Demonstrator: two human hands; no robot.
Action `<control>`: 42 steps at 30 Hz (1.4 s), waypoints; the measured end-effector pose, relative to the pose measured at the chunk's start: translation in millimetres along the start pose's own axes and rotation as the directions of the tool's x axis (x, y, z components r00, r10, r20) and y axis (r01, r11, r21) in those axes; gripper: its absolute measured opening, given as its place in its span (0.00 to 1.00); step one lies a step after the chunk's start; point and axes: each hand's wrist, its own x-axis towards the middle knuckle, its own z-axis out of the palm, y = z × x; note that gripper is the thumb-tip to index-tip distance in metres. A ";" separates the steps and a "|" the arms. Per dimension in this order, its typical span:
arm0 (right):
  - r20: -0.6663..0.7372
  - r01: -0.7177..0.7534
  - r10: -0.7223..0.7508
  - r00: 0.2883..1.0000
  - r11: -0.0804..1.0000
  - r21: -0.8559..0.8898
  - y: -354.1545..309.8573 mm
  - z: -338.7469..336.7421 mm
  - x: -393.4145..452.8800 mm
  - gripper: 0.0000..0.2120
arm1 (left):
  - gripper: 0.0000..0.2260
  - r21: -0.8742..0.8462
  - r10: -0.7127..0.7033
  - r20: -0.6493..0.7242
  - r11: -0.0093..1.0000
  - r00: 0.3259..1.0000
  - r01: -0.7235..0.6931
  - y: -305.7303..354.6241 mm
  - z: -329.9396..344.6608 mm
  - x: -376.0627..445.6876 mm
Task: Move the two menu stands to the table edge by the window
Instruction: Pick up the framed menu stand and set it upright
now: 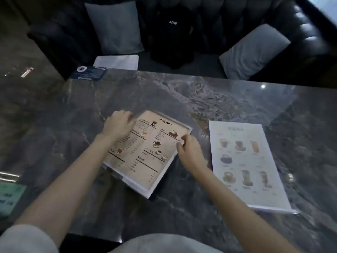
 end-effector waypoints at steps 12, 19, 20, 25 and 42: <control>0.221 -0.325 0.238 0.946 0.684 0.653 24.2 42.3 -16.1 0.22 | 0.30 0.043 -0.230 0.231 0.973 0.945 0.226 -25.4 27.7 -10.9; 0.521 -0.571 0.240 0.819 0.432 0.698 36.3 31.4 -4.4 0.15 | 0.29 -0.182 -0.320 0.366 0.896 0.874 0.404 -29.9 15.0 0.2; 0.530 -0.572 0.228 0.817 0.433 0.696 35.0 28.2 -3.3 0.13 | 0.31 -0.201 -0.340 0.381 0.877 0.860 0.436 -32.2 14.9 1.3; 0.553 -0.580 0.220 0.803 0.503 0.641 27.7 18.9 3.9 0.10 | 0.35 -0.263 -0.392 0.427 0.809 0.815 0.526 -37.4 13.0 2.9; 0.264 -0.245 0.100 0.959 0.757 0.605 -10.4 -53.7 17.2 0.07 | 0.16 -0.478 -0.159 0.282 0.832 0.946 0.283 -11.6 -25.4 12.6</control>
